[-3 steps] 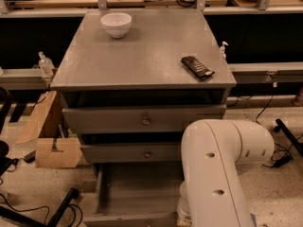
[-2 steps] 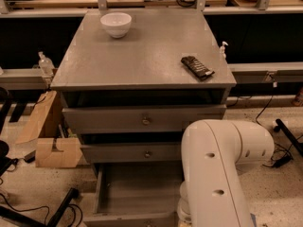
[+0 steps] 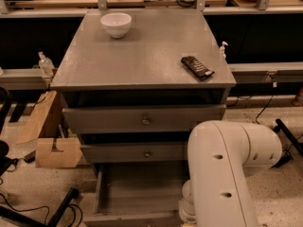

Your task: Open bottom drawer

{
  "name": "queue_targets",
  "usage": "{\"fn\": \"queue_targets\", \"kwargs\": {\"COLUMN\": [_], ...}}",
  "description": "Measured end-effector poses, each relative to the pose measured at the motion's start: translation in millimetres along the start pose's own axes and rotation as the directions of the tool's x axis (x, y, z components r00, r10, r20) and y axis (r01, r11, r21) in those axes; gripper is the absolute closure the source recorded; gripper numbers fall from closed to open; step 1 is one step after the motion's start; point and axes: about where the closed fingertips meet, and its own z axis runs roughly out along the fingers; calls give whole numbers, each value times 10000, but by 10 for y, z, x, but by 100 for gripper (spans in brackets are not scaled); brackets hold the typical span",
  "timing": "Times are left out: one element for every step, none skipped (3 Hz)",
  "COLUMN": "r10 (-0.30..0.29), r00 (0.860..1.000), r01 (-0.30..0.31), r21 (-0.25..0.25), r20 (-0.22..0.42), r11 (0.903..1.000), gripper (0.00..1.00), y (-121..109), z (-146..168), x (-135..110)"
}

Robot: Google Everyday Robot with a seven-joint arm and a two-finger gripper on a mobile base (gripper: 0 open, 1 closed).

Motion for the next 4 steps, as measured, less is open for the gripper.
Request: {"fn": "queue_targets", "kwargs": {"r10": [-33, -756, -1603, -2519], "r00": [9994, 9891, 9711, 9512], "r01": [54, 949, 1998, 2934], "r21": [622, 1542, 2342, 2698], "r20": [-339, -1265, -1770, -1783], "r11": [9981, 9835, 9514, 9171], "gripper": [14, 38, 61, 84], "y": [-131, -225, -314, -391], "z": [-312, -806, -1115, -1121], "x": [41, 88, 201, 221]}}
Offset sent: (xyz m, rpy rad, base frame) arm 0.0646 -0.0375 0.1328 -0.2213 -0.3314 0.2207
